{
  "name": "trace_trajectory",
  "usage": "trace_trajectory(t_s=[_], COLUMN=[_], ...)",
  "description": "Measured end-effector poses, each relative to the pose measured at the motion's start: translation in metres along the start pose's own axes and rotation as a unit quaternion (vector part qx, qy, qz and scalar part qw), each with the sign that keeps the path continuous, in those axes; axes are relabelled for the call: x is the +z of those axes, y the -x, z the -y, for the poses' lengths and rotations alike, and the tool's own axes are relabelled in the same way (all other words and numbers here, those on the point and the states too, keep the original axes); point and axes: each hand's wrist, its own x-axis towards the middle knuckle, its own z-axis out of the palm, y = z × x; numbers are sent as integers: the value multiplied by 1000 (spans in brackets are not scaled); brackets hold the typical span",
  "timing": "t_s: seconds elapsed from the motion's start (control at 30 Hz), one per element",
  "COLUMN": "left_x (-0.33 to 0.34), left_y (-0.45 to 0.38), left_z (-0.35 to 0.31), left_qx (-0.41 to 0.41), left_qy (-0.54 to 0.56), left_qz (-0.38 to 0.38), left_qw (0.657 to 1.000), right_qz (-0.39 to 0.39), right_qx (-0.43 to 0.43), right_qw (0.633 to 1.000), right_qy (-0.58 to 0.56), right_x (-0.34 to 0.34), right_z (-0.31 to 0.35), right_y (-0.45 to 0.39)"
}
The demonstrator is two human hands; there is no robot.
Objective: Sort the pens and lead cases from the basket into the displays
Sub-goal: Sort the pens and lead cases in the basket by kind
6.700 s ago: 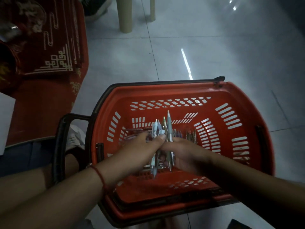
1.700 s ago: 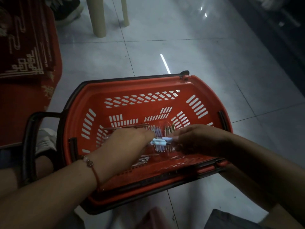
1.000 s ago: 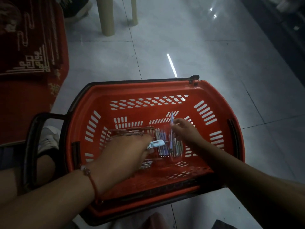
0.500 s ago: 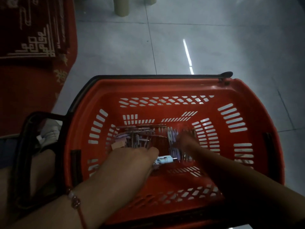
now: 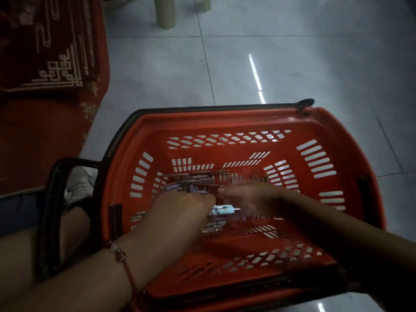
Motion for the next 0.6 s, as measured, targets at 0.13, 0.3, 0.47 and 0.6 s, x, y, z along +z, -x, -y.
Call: trace_trajectory(t_s=[0.13, 0.3, 0.47, 0.6], left_x=[-5, -12, -18, -20], left_y=[3, 5, 6, 7], left_z=[-5, -18, -33, -40], left_qx=[26, 74, 116, 133], left_qy=[19, 24, 29, 37], left_qz=[-17, -24, -59, -63], left_qw=[999, 997, 991, 988], right_qz=[131, 90, -3, -30], right_qx=[-26, -88, -136, -148], right_qw=[989, 989, 990, 988], right_qy=[-67, -78, -48, -45], right_x=[19, 23, 22, 30], right_z=[11, -4, -18, -19], right_y=[66, 100, 125, 132])
